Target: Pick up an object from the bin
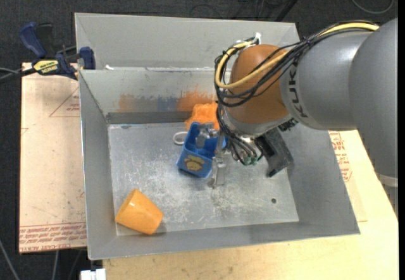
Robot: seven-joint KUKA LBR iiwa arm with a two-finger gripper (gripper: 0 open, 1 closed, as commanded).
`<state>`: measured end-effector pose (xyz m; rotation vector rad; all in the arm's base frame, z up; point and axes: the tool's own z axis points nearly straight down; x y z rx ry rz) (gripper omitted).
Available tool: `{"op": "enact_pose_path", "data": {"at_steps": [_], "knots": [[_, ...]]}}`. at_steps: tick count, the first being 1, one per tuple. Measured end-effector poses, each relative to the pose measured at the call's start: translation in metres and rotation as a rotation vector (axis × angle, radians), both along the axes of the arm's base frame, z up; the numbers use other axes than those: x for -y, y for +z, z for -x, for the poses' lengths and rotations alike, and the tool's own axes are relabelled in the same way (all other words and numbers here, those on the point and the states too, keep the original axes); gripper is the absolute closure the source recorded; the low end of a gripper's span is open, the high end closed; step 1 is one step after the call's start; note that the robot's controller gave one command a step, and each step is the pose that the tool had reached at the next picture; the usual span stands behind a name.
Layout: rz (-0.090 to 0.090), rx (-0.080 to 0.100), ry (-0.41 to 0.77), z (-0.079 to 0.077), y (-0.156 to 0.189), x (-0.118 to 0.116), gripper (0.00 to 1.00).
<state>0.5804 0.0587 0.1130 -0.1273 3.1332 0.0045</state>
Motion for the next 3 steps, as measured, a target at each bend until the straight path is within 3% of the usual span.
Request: {"op": "enact_pose_path", "data": {"at_steps": [1, 2, 3], "knots": [[0.002, 0.007, 0.066, 0.027, -0.036, -0.028, 1.00], [0.002, 0.007, 0.066, 0.027, -0.036, -0.028, 1.00], [0.001, 0.009, 0.088, 0.026, 0.089, -0.031, 1.00]]}}
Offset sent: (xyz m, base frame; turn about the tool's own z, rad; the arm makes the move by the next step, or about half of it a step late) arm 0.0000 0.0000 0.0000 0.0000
